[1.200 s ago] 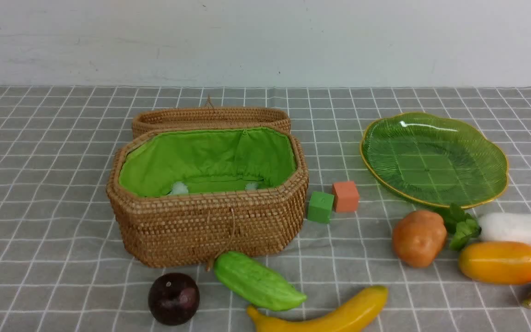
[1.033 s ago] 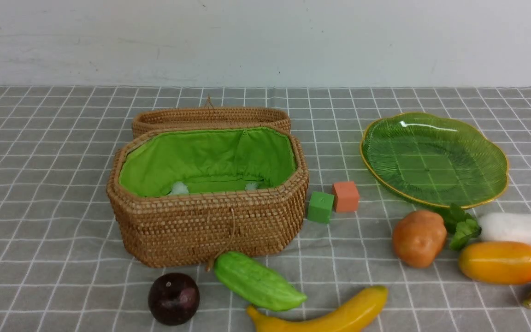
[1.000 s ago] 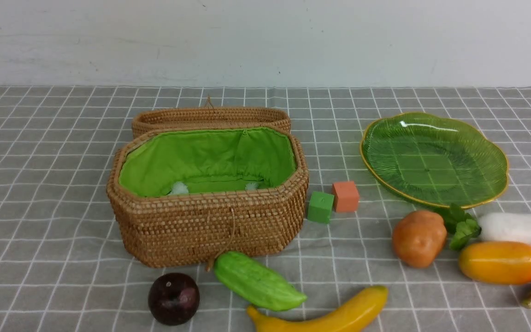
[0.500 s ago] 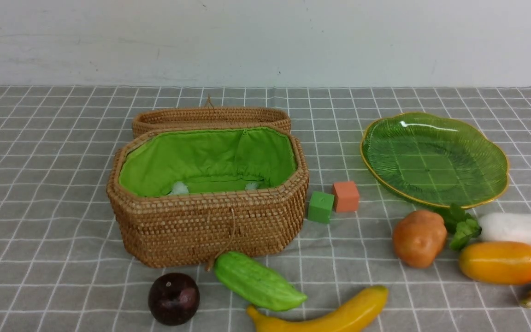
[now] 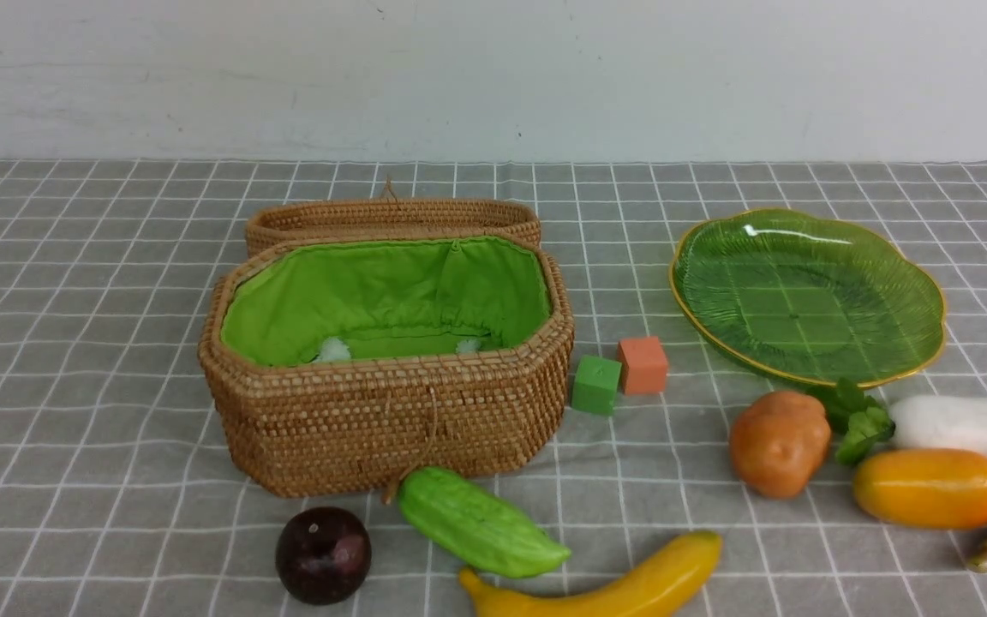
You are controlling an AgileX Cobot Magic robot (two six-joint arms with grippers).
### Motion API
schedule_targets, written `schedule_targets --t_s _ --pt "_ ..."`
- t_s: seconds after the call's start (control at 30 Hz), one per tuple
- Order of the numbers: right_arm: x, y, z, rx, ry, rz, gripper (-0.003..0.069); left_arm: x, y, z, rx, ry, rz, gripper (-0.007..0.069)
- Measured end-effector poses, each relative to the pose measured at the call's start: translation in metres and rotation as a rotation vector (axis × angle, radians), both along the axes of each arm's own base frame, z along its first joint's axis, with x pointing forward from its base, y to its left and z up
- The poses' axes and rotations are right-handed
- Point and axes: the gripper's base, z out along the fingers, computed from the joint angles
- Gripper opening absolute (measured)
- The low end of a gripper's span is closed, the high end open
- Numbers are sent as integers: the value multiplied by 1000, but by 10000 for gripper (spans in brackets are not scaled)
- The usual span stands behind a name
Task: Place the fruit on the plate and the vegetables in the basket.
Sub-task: Grab a mangosteen with your left arm and put it on the plate on the right
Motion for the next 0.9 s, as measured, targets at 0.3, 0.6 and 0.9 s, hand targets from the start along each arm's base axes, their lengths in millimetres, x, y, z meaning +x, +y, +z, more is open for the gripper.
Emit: schedule_targets --t_s 0.3,0.6,0.9 --pt "0 0 0 0 0 0 240 0 0 0 6 0 0 239" --pt "0 0 0 0 0 0 240 3 -3 13 -69 -147 -19 239" --pt "0 0 0 0 0 0 240 4 -4 21 -96 -229 -26 239"
